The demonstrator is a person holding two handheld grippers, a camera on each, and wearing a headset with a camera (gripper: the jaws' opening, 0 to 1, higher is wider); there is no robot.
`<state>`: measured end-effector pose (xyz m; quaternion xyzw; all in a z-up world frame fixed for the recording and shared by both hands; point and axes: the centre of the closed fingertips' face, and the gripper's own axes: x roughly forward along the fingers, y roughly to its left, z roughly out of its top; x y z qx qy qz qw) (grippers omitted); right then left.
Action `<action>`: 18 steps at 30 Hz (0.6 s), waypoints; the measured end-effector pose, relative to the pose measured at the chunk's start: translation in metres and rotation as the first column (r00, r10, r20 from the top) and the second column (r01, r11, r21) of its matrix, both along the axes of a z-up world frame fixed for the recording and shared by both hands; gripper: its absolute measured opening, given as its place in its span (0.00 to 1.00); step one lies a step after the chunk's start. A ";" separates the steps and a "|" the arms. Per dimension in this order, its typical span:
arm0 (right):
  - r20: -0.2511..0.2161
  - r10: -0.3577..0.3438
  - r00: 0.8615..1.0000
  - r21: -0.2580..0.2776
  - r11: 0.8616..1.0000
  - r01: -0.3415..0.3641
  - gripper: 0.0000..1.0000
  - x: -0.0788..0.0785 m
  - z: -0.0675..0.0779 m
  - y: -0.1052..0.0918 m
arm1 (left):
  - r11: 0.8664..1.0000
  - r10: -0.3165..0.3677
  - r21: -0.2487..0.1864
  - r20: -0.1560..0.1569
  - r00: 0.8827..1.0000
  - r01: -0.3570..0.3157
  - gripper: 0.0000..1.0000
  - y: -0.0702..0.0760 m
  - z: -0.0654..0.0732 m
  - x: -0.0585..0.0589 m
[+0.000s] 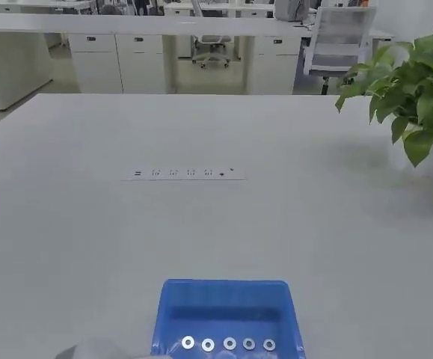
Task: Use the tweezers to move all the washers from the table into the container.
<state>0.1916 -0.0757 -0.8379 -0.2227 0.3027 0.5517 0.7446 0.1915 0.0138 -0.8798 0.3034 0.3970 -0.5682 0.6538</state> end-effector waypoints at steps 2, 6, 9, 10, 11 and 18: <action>0.001 -0.008 1.000 0.004 1.000 0.008 0.23 0.001 0.001 -0.001 | 1.000 0.030 -0.011 0.006 1.000 -0.029 0.02 0.001 0.001 0.001; 0.003 -0.035 0.999 0.033 0.999 0.035 0.24 0.003 0.008 -0.004 | 0.986 0.152 -0.076 0.013 0.988 -0.151 0.11 0.002 0.010 0.007; 0.003 -0.061 0.998 0.056 0.997 0.061 0.26 0.007 0.011 -0.006 | 0.962 0.247 -0.132 0.038 0.968 -0.240 0.16 0.008 0.022 0.013; 0.009 -0.070 0.998 0.061 0.996 0.069 0.27 0.009 0.012 -0.007 | 0.954 0.271 -0.146 0.050 0.961 -0.262 0.18 0.010 0.026 0.015; 0.012 -0.078 0.997 0.067 0.995 0.077 0.29 0.010 0.014 -0.008 | 0.942 0.306 -0.162 0.054 0.951 -0.294 0.22 0.013 0.030 0.017; 0.021 -0.142 0.990 0.155 0.978 0.137 0.34 0.021 0.033 -0.010 | 0.761 0.572 -0.409 0.057 0.818 -0.504 0.45 0.032 0.082 0.029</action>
